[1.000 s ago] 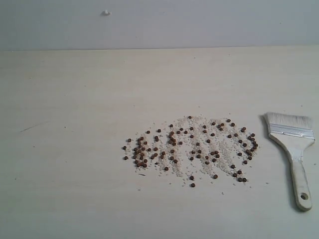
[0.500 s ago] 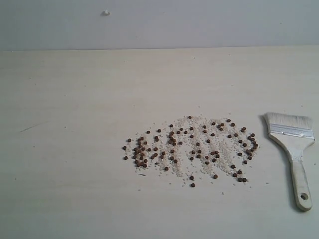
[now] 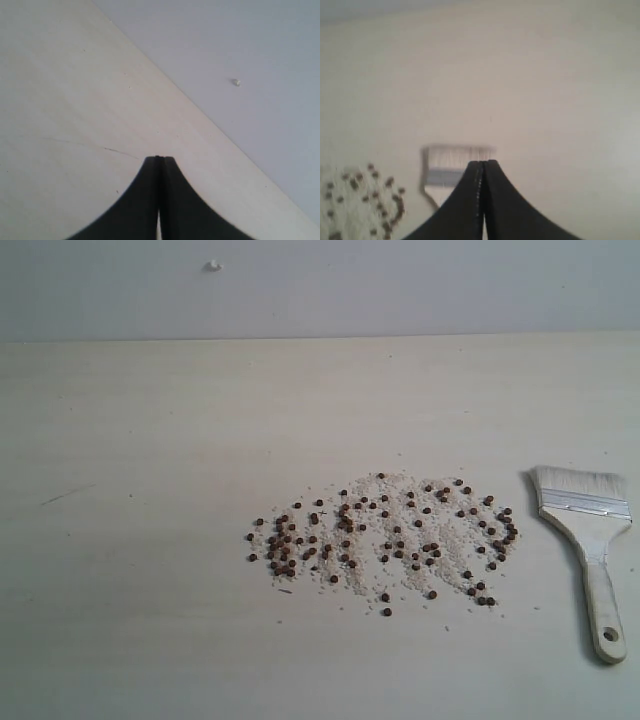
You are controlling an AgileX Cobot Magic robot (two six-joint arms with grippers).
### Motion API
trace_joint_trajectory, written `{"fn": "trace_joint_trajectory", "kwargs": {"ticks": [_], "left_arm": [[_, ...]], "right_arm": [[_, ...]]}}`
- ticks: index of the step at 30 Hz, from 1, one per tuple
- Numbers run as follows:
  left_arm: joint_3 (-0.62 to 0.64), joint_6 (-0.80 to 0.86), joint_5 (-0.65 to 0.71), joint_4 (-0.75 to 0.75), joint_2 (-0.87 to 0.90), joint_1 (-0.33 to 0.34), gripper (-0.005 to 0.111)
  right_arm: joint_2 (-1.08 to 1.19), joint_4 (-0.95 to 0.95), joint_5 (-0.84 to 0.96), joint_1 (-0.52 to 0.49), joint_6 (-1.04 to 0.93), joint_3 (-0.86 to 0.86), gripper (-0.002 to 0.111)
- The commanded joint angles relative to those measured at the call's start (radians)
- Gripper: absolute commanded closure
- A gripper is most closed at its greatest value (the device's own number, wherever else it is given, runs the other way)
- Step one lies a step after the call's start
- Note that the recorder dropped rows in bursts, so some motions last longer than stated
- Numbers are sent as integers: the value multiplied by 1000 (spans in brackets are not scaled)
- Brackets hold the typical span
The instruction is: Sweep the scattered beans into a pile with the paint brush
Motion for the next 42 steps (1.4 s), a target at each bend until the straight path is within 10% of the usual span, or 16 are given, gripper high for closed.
{"fn": "trace_joint_trajectory", "kwargs": {"ticks": [1,19,42], "left_arm": [[2,7,0,-5,-7,-2,107],[2,7,0,-5,-7,-2,107],[2,7,0,-5,-7,-2,107]], "right_arm": [[164,1,206,1,-19,-17,96],[342,314,-111,1,-229,278,55],[382,260,-239,179,-135,243,54]]}}
